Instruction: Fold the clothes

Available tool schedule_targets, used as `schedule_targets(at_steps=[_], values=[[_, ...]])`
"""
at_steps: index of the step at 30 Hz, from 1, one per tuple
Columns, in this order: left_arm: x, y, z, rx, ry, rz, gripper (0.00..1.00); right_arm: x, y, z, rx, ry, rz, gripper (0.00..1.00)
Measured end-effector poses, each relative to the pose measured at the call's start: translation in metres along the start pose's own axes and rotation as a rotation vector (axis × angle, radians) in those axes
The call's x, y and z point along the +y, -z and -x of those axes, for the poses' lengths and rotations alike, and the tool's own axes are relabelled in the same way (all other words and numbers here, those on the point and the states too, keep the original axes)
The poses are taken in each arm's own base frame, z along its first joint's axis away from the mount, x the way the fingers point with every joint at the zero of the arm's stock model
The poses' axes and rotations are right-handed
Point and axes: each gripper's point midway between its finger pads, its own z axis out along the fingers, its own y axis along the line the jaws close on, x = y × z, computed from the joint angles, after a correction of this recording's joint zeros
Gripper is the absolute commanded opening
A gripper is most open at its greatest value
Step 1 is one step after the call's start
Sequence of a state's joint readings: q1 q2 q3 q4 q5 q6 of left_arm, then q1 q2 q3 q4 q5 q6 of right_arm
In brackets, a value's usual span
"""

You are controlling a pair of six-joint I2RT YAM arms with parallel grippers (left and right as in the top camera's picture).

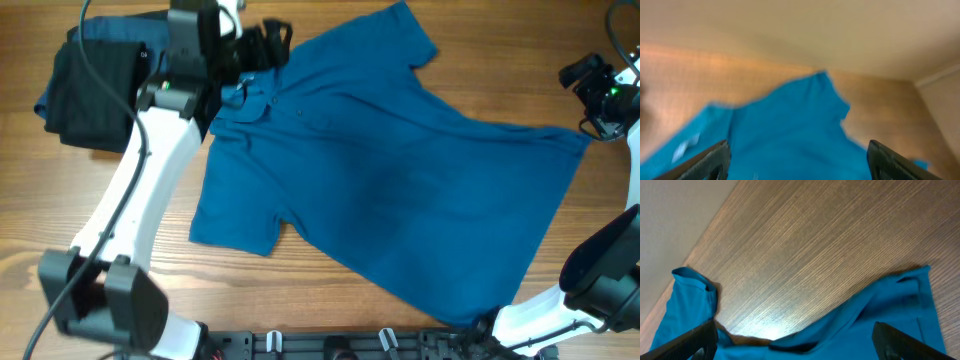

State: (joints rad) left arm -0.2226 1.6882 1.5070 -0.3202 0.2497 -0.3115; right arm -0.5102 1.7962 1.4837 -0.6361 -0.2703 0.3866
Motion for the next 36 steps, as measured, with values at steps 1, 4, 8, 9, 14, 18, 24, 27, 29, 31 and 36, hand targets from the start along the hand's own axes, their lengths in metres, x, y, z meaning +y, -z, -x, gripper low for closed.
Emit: schedule_targets(at_steps=[1, 4, 8, 9, 14, 18, 24, 27, 29, 31, 36], values=[[-0.006, -0.007, 0.009, -0.018, -0.019, -0.006, 0.31, 0.0, 0.0, 0.0, 0.001, 0.0, 0.0, 1.0], [-0.024, -0.039, 0.025, -0.077, -0.097, -0.016, 0.04, 0.0, 0.0, 0.0, 0.001, 0.0, 0.002, 1.0], [-0.028, -0.104, -0.012, -0.059, -0.179, 0.0, 0.04, 0.0, 0.0, 0.0, 0.001, 0.0, 0.003, 1.0], [-0.026, -0.121, -0.026, -0.047, -0.194, 0.006, 0.04, 0.0, 0.0, 0.0, 0.002, 0.0, 0.002, 1.0], [0.008, -0.187, -0.106, 0.073, -0.227, 0.081, 0.04, 0.0, 0.0, 0.0, 0.001, 0.0, 0.003, 1.0], [0.043, -0.208, -0.139, 0.129, -0.222, 0.139, 0.04, 0.0, 0.0, 0.0, 0.001, 0.0, 0.003, 1.0], [0.074, -0.219, -0.148, 0.13, -0.204, 0.18, 0.05, 0.0, 0.0, 0.0, 0.001, 0.0, 0.003, 1.0], [0.082, -0.224, -0.157, 0.14, -0.204, 0.189, 0.07, 0.0, 0.0, 0.0, 0.001, 0.0, 0.003, 1.0], [0.083, -0.226, -0.16, 0.143, -0.215, 0.19, 0.06, 0.0, 0.0, 0.0, 0.001, 0.0, 0.003, 1.0], [0.086, -0.226, -0.159, 0.14, -0.222, 0.203, 0.07, 0.0, 0.0, 0.0, 0.001, 0.0, 0.003, 1.0], [0.116, -0.219, -0.151, 0.143, -0.21, 0.285, 0.07, 0.0, 0.0, 0.0, 0.001, 0.0, 0.003, 1.0]])
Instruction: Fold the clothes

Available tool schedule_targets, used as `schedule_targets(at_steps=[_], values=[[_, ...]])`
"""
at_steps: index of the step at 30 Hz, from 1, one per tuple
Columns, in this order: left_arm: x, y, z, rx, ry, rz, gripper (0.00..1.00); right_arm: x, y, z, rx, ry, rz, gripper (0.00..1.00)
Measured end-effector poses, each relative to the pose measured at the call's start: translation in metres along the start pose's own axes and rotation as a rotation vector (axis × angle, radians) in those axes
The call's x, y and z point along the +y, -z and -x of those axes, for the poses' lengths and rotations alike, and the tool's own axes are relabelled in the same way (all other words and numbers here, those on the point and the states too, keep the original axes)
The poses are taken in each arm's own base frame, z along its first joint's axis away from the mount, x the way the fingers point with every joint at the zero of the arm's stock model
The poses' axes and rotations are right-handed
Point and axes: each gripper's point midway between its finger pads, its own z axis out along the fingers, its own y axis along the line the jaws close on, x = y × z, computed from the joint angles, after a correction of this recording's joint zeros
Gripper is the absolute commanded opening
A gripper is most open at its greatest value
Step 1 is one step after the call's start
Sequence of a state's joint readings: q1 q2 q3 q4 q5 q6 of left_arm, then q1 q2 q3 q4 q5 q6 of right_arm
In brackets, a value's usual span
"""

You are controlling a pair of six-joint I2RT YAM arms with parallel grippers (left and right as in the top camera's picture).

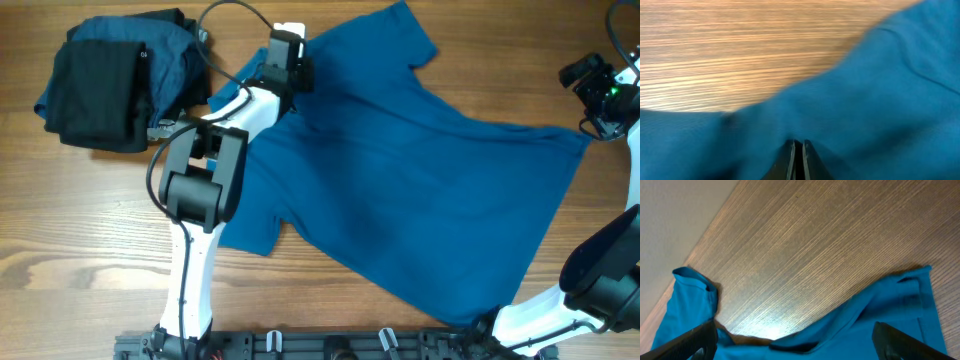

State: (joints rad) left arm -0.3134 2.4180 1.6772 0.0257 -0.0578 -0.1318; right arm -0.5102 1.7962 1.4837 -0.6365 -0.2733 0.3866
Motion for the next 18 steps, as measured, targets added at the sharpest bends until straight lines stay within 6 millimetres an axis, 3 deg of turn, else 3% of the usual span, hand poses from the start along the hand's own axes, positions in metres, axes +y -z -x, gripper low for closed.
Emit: schedule_targets(at_steps=[1, 3, 9, 13, 15, 18], values=[[0.002, 0.0, 0.0, 0.0, 0.002, 0.005, 0.07, 0.0, 0.0, 0.0, 0.0, 0.0, 0.0, 1.0], [0.032, 0.0, 0.004, 0.007, 0.037, 0.05, 0.07, 0.0, 0.0, 0.0, 0.0, 0.0, 0.0, 1.0], [0.089, 0.003, 0.011, 0.024, 0.136, 0.115, 0.04, 0.0, 0.0, 0.0, 0.0, 0.0, 0.0, 1.0], [0.09, 0.014, 0.018, 0.093, 0.134, 0.144, 0.05, 0.0, 0.0, 0.0, 0.0, 0.0, 0.0, 1.0], [0.082, 0.025, 0.035, 0.093, 0.126, 0.143, 0.04, 0.0, 0.0, 0.0, 0.0, 0.0, 0.0, 1.0], [0.056, 0.061, 0.071, 0.088, 0.103, 0.121, 0.04, 0.0, 0.0, 0.0, 0.0, 0.0, 0.0, 1.0]])
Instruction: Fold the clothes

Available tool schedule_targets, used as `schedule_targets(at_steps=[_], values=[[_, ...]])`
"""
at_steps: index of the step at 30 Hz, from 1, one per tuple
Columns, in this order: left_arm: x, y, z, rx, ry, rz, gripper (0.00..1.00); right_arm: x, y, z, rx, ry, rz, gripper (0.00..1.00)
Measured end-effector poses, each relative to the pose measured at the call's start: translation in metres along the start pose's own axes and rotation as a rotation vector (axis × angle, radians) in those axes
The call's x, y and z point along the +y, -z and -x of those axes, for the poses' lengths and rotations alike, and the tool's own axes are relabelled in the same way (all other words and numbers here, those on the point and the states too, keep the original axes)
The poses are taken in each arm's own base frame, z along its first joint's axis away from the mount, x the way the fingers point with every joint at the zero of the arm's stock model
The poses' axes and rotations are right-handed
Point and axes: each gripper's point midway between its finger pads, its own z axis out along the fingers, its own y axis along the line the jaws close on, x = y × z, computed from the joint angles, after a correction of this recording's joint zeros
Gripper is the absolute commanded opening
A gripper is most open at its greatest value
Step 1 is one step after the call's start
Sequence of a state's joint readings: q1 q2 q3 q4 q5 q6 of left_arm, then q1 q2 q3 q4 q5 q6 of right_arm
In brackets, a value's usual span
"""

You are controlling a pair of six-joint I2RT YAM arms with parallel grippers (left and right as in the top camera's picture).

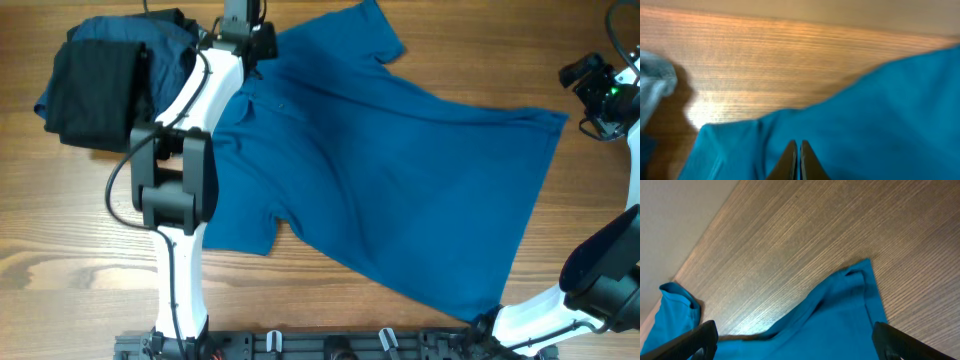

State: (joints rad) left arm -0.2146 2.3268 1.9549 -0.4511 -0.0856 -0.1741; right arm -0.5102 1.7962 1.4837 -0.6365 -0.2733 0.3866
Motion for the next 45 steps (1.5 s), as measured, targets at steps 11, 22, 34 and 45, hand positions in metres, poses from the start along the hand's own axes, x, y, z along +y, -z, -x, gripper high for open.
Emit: schedule_targets(at_steps=[11, 22, 34, 45], values=[[-0.059, 0.191, 0.069, -0.084, 0.046, -0.238, 0.06, 0.0, 0.0, 0.0, 0.001, 0.0, -0.001, 1.0], [-0.013, 0.174, -0.004, 0.241, 0.117, -0.144, 0.26, 0.015, 0.006, -0.05, 0.226, -0.056, 0.113, 1.0], [0.037, 0.171, 0.005, 0.233, 0.251, -0.083, 1.0, -0.036, 0.007, -0.248, 0.797, 0.122, -0.065, 1.0], [0.037, 0.171, 0.005, 0.233, 0.251, -0.083, 1.0, -0.106, 0.007, -0.278, 0.746, 0.016, -0.449, 0.14]])
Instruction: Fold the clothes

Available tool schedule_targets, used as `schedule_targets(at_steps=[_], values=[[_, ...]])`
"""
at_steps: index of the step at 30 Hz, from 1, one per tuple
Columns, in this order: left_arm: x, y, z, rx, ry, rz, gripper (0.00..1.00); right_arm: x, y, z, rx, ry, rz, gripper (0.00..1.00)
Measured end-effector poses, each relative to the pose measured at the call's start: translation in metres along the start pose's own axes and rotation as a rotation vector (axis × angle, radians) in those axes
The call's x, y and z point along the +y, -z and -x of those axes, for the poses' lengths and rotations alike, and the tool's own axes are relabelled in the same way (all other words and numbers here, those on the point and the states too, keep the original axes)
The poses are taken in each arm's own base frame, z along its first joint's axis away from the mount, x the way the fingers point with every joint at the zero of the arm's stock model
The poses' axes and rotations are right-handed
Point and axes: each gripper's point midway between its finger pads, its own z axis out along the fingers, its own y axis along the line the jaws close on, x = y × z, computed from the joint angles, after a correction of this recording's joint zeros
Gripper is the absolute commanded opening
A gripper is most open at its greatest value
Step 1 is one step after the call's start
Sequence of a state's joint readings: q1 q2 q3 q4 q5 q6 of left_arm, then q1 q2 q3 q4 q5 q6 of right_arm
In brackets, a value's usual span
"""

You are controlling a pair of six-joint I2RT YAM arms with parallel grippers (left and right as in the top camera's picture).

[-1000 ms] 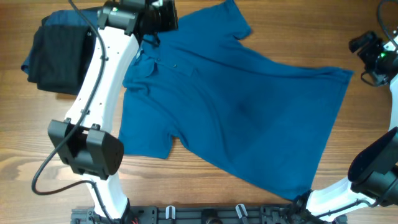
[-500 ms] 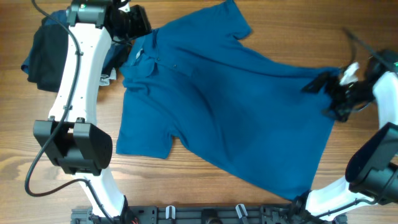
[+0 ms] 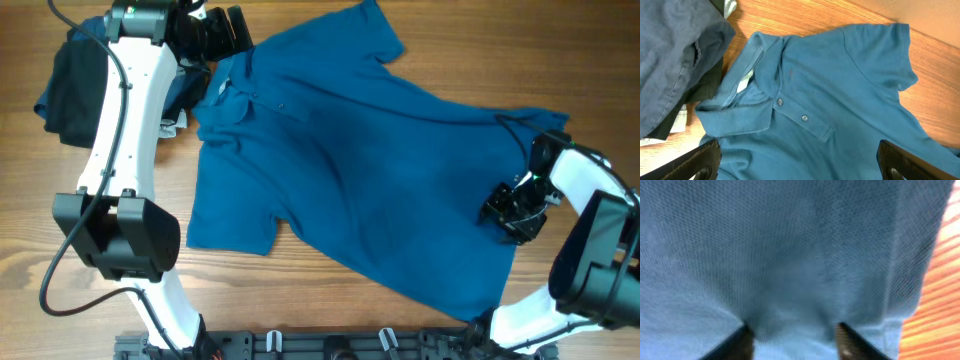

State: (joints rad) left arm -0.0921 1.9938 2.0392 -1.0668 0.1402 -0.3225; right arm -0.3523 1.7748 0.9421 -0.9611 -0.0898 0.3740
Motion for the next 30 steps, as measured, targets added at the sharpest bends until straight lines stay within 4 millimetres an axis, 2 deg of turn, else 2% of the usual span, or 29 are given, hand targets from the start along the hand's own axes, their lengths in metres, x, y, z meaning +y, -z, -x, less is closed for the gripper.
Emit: schedule_targets(at_steps=[3, 7, 10, 14, 16, 18, 19, 20, 22, 24, 26, 28, 30], values=[[0.0, 0.0, 0.0, 0.0, 0.0, 0.0, 1.0, 0.001, 0.002, 0.01, -0.067, -0.021, 0.011, 0.09], [0.0, 0.0, 0.0, 0.0, 0.0, 0.0, 1.0, 0.007, 0.007, 0.035, -0.169, -0.036, 0.055, 0.05], [0.0, 0.0, 0.0, 0.0, 0.0, 0.0, 1.0, 0.026, 0.021, 0.091, -0.364, -0.021, 0.131, 0.04], [0.0, 0.0, 0.0, 0.0, 0.0, 0.0, 1.0, 0.049, 0.038, 0.159, -0.525, 0.032, 0.162, 0.04], [0.0, 0.0, 0.0, 0.0, 0.0, 0.0, 1.0, 0.055, 0.044, 0.183, -0.565, 0.042, 0.151, 0.05], [0.0, 0.0, 0.0, 0.0, 0.0, 0.0, 1.0, 0.06, 0.052, 0.21, -0.607, 0.053, 0.134, 0.14], [0.0, 0.0, 0.0, 0.0, 0.0, 0.0, 1.0, 0.062, 0.057, 0.22, -0.624, 0.064, 0.123, 0.31], [0.0, 0.0, 0.0, 0.0, 0.0, 0.0, 1.0, 0.064, 0.061, 0.23, -0.639, 0.082, 0.111, 0.53], [0.0, 0.0, 0.0, 0.0, 0.0, 0.0, 1.0, 0.065, 0.067, 0.236, -0.631, 0.123, 0.082, 0.75], [0.0, 0.0, 0.0, 0.0, 0.0, 0.0, 1.0, 0.061, 0.07, 0.237, -0.591, 0.15, 0.042, 0.85], [0.0, 0.0, 0.0, 0.0, 0.0, 0.0, 1.0, 0.053, 0.072, 0.229, -0.504, 0.172, -0.006, 0.9], [0.0, 0.0, 0.0, 0.0, 0.0, 0.0, 1.0, 0.048, 0.091, 0.222, -0.46, 0.17, -0.023, 0.9], [0.0, 0.0, 0.0, 0.0, 0.0, 0.0, 1.0, 0.043, 0.12, 0.205, -0.413, 0.155, -0.031, 0.9]])
